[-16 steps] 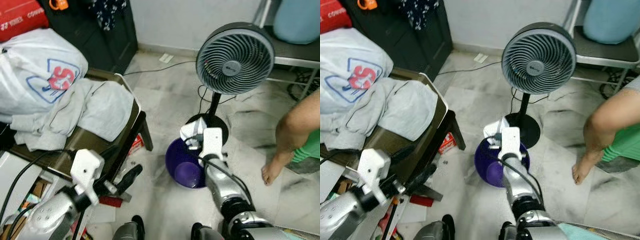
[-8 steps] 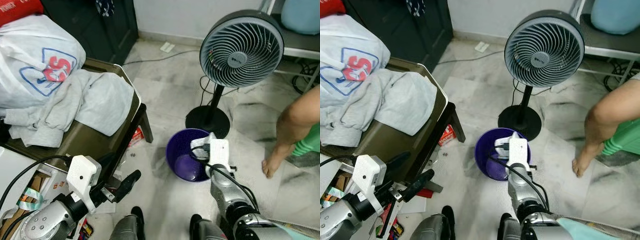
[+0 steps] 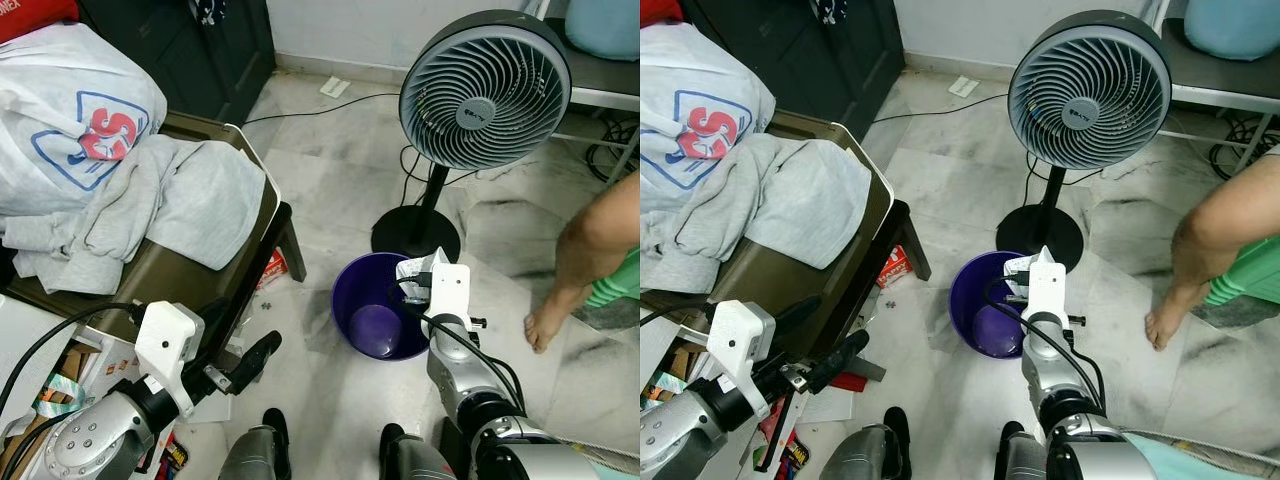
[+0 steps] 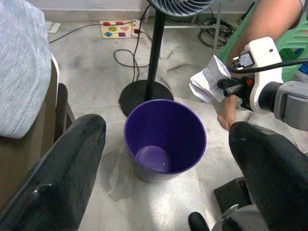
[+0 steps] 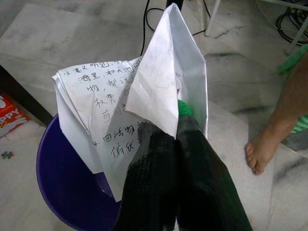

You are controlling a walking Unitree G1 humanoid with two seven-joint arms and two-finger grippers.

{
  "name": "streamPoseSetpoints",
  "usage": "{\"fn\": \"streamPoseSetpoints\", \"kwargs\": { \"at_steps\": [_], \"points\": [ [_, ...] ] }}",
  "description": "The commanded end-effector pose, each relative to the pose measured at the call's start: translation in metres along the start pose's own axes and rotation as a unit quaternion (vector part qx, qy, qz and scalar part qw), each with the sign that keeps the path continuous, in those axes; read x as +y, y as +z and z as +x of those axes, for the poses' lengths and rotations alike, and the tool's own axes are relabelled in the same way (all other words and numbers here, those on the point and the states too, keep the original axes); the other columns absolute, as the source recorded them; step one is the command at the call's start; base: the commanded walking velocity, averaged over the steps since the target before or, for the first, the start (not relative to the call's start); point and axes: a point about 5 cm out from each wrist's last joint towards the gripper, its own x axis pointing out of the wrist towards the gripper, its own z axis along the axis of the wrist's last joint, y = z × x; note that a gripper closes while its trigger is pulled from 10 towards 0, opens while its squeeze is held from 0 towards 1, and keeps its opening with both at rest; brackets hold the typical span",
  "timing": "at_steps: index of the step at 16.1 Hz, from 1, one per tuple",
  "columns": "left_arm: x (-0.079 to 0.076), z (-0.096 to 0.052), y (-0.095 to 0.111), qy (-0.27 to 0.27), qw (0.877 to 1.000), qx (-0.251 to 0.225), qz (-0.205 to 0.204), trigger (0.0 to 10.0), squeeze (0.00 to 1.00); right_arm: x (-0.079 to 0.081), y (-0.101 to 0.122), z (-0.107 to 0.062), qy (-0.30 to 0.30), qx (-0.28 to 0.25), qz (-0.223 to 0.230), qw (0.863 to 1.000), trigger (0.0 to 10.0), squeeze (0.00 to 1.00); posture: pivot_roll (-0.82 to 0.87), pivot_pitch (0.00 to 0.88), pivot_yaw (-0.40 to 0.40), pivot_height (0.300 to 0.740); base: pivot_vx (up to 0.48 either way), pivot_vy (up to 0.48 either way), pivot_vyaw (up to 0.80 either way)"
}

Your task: Clean up the room

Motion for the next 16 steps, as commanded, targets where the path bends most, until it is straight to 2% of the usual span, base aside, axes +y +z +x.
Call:
{"fn": "streamPoseSetpoints", "kwargs": {
  "at_steps": [1, 5, 6, 7, 8, 16],
  "points": [
    [0.0011, -0.0035, -0.0021, 0.007, 1.000, 0.011, -0.005, 10.0, 0.00, 0.0049, -0.0060, -0.0027, 0.005, 0.011, 0.001, 1.000, 10.0, 0.00, 0.17, 0.328, 0.093, 0.740, 0.000, 0.000, 0.00],
    [0.0020, -0.0048, -0.0027, 0.010, 1.000, 0.012, -0.005, 10.0, 0.00, 0.0065, -0.0045, -0.0022, 0.007, 0.010, 0.005, 1.000, 10.0, 0.00, 0.18, 0.323, 0.090, 0.740, 0.000, 0.000, 0.00],
    [0.0027, -0.0048, -0.0025, 0.010, 1.000, 0.012, -0.005, 10.0, 0.00, 0.0069, -0.0039, -0.0020, 0.007, 0.010, 0.006, 1.000, 10.0, 0.55, 0.18, 0.322, 0.092, 0.740, 0.000, 0.000, 0.00],
    [0.0030, -0.0046, -0.0024, 0.011, 1.000, 0.012, -0.005, 10.0, 0.00, 0.0069, -0.0035, -0.0018, 0.006, 0.010, 0.007, 1.000, 10.0, 0.73, 0.18, 0.321, 0.092, 0.740, 0.000, 0.000, 0.00],
    [0.0034, -0.0043, -0.0024, 0.011, 1.000, 0.012, -0.005, 10.0, 0.00, 0.0068, -0.0031, -0.0016, 0.005, 0.009, 0.008, 1.000, 10.0, 1.00, 0.18, 0.319, 0.094, 0.740, 0.000, 0.000, 0.00],
    [0.0044, -0.0022, -0.0024, 0.007, 1.000, 0.013, -0.003, 10.0, 0.00, 0.0063, -0.0008, -0.0006, 0.001, 0.006, 0.016, 1.000, 10.0, 1.00, 0.18, 0.308, 0.098, 0.740, 0.000, 0.000, 0.00]
  ]
}}
